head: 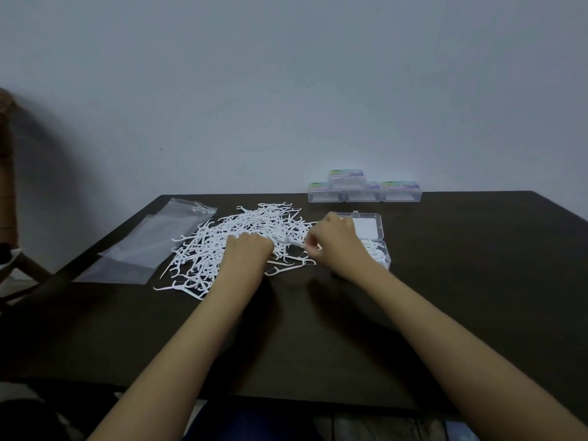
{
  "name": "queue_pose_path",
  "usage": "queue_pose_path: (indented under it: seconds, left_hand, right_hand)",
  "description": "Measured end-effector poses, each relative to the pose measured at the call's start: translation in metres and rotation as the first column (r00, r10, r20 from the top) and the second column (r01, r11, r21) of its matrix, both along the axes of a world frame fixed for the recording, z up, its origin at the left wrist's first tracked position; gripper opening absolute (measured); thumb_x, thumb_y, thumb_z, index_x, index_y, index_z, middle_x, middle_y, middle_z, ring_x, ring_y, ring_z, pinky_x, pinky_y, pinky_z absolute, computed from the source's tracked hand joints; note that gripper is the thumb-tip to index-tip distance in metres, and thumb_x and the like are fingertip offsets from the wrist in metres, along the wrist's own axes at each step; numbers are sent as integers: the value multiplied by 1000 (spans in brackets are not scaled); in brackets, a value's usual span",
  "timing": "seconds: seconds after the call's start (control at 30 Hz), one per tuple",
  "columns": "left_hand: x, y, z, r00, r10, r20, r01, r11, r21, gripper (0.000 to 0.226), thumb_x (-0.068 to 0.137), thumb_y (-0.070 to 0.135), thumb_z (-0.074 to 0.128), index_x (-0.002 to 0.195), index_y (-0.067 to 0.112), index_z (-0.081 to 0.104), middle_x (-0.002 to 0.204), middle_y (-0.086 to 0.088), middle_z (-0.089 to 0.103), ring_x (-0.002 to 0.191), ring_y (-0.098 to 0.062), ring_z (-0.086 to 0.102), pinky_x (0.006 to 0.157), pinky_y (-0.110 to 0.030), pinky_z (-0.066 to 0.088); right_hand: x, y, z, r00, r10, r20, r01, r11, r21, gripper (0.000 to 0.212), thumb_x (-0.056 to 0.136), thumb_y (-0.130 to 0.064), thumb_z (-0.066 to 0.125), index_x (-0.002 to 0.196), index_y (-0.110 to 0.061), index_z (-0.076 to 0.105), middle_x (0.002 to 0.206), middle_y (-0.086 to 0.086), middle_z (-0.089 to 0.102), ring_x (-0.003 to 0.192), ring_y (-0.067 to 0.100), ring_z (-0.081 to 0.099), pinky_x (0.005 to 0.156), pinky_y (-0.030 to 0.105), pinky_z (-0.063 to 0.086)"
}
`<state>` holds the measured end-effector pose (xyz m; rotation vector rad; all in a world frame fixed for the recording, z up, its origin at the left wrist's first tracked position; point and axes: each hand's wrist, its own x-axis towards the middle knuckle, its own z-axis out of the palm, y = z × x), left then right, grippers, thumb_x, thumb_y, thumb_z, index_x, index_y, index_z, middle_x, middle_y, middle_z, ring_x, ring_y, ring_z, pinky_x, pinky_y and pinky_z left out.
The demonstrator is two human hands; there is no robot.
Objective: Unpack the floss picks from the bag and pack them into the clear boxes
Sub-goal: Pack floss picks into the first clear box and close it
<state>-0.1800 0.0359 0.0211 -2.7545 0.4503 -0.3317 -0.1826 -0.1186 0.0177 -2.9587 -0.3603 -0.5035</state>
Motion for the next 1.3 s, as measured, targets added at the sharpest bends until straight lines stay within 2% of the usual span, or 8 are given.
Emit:
queue_pose_path:
  seconds: [0.23, 0.43, 0.63, 0.73, 0.93, 1.03, 1.13, 1.3]
  left_hand:
    - [-1, -5, 8, 989, -107, 101, 125, 974, -188, 19, 82, -11, 48, 93, 4, 53, 99, -17, 58, 97, -34, 55, 71, -34, 35]
    - [6, -12, 17, 909, -248, 335, 326, 924, -201, 52, 11, -21, 74, 49, 6, 51, 42, -9, 45, 36, -27, 47, 43, -18, 23]
    - [7, -17, 22, 941, -194, 277, 273, 920, -281, 25, 67, -12, 69, 84, 4, 62, 80, -13, 61, 76, -32, 58, 60, -33, 39]
    - [10, -15, 21, 976, -150, 160, 201, 903, -379, 17, 88, 3, 54, 101, 7, 63, 99, -12, 63, 96, -31, 56, 78, -36, 41]
    - [12, -9, 23, 993, -103, 49, 109, 742, -661, 15, 85, 7, 60, 96, 9, 69, 96, -11, 69, 96, -27, 59, 77, -30, 41]
    - [14, -4, 24, 995, -94, 40, 93, 686, -721, 11, 81, 3, 62, 88, 5, 70, 90, -9, 72, 92, -25, 61, 75, -27, 41]
    - [15, 0, 26, 994, -89, 61, 104, 634, -767, 7, 79, 2, 65, 82, 4, 71, 86, -11, 71, 88, -27, 62, 77, -30, 44]
    - [13, 5, 30, 988, -63, 138, 149, 566, -811, 9, 79, -1, 64, 81, 3, 72, 82, -10, 70, 78, -22, 60, 74, -27, 43]
  right_hand:
    - [-20, -68, 32, 983, 61, -171, 21, 896, 443, 10, 84, -11, 64, 87, -5, 72, 76, 3, 66, 67, 12, 57, 66, 21, 46]
    - [-15, -96, 25, 955, -11, -295, 125, 921, 370, 11, 81, -14, 69, 90, -9, 73, 90, 4, 72, 76, 10, 64, 80, 27, 53]
    - [-9, -80, 20, 994, -76, -73, 96, 937, 335, 23, 84, -35, 64, 100, -20, 71, 102, -1, 69, 98, 15, 55, 98, 42, 38]
    - [-10, -48, 13, 999, -10, -41, 14, 996, 87, 28, 91, -42, 51, 110, -28, 66, 116, -3, 59, 117, 19, 40, 95, 36, 28]
    - [-9, 3, -14, 995, 53, -89, -80, 939, -335, 38, 95, -40, 42, 119, -16, 60, 123, 7, 55, 122, 24, 37, 103, 43, 20]
    - [-6, 11, -23, 996, 60, 60, -33, 926, -377, 19, 58, -33, 83, 63, -20, 71, 67, 0, 65, 78, 18, 59, 82, 33, 26]
    - [5, 6, -34, 996, 51, 73, -22, 935, -354, 36, 24, -24, 90, 34, -19, 55, 37, -7, 47, 50, 14, 52, 66, 29, 22]
    - [-5, 10, -17, 999, 47, 22, -38, 950, -311, 9, 66, -18, 72, 73, -14, 70, 77, 3, 67, 91, 21, 54, 84, 34, 25]
